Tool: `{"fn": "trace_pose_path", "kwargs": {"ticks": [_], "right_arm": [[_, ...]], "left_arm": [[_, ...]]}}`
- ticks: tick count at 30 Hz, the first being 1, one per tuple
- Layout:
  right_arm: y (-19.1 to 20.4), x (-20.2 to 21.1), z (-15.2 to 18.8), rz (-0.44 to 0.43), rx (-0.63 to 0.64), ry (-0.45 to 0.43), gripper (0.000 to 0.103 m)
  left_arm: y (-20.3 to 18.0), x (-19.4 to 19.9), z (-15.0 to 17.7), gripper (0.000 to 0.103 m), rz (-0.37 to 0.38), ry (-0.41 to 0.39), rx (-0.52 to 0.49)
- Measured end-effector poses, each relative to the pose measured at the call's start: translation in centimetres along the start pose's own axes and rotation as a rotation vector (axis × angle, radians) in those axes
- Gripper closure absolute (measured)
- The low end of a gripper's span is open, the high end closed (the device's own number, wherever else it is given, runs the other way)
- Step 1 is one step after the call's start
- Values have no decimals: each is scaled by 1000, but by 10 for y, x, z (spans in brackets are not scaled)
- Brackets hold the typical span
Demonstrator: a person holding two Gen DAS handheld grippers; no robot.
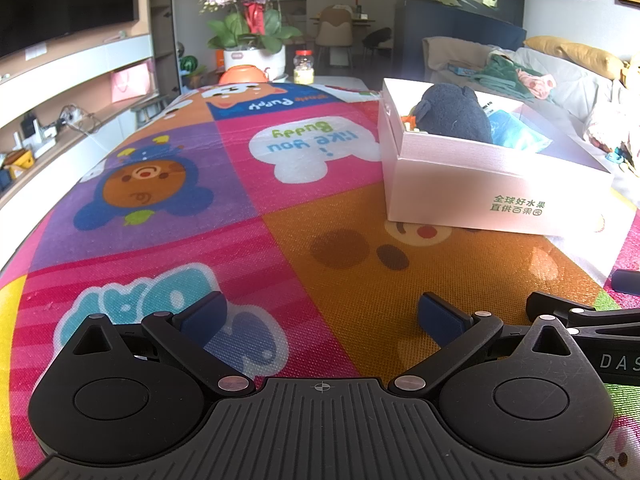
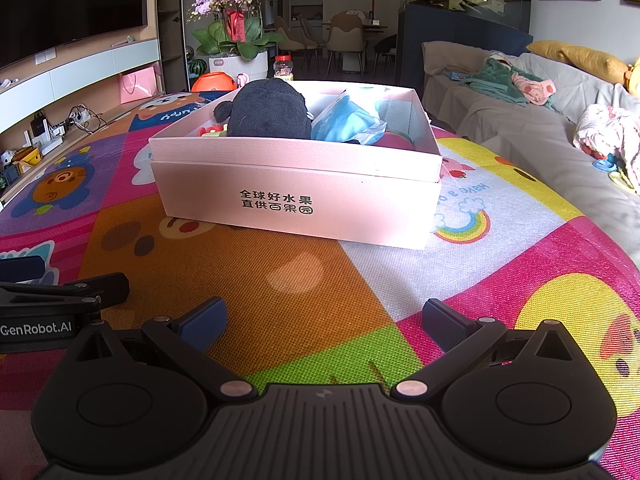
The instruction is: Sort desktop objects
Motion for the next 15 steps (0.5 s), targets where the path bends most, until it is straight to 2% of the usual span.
{"fn": "trace_pose_path", "kwargs": {"ticks": [15], "right_arm": [[0,-1,0,0,0,0,0]], "left_arm": [[0,0,0,0,0,0,0]]}}
Point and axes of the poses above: each gripper's, at about its wrist camera, not at the fingertips, and x roughly against the way its jaws point, y to its left, z to its underside, the point moved 6 cm from there along -x, roughly the way its jaws point, and after that the axes turned 4 degrees about -z, right-handed, at the moved point
